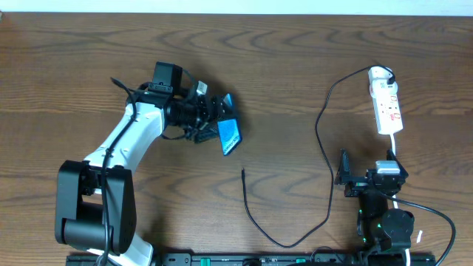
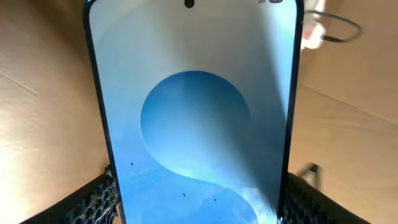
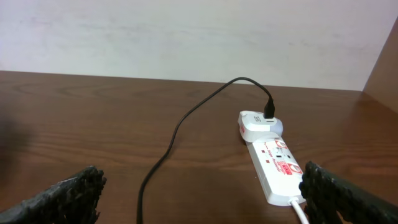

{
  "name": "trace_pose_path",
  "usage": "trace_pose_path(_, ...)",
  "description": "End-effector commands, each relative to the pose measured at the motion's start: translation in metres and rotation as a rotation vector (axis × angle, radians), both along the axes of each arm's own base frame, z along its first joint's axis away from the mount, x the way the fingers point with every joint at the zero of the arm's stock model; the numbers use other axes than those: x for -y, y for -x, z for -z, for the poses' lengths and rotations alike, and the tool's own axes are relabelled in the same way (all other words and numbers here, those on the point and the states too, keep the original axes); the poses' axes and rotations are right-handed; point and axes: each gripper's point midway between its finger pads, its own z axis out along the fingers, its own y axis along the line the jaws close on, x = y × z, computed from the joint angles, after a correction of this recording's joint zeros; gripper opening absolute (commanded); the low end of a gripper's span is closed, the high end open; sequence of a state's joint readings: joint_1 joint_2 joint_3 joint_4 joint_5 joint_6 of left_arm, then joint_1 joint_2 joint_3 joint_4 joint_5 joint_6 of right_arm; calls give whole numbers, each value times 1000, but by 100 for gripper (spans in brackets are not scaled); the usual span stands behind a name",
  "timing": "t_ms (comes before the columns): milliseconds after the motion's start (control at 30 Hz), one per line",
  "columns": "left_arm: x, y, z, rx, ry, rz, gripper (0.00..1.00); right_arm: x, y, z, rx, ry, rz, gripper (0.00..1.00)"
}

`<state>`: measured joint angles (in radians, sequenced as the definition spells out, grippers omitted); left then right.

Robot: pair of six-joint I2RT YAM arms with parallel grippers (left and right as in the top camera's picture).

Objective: Plug charger to phone and switch on socket
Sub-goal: 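Rotate the held phone upright and move it rightward toward center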

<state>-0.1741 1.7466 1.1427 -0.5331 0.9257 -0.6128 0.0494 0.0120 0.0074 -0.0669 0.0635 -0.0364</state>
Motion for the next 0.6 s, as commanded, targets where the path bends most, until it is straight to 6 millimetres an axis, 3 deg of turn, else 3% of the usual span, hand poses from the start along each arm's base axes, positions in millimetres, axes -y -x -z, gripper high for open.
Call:
trace_pose_path(0,19,14,-39,-112,212,11,7,-2,0,1,0,-9,-5,99)
trace_pose_path(200,25,22,-54,-304,311,-40,8,-2,0,1,0,-9,-5,99)
trace_pose_path(333,25,22,-54,-403,313,-94,8,-2,0,1,0,-9,-5,99)
trace_pose_path(567,28,25,-62,-497,352,-114,7,-2,0,0,1,-9,-5,99)
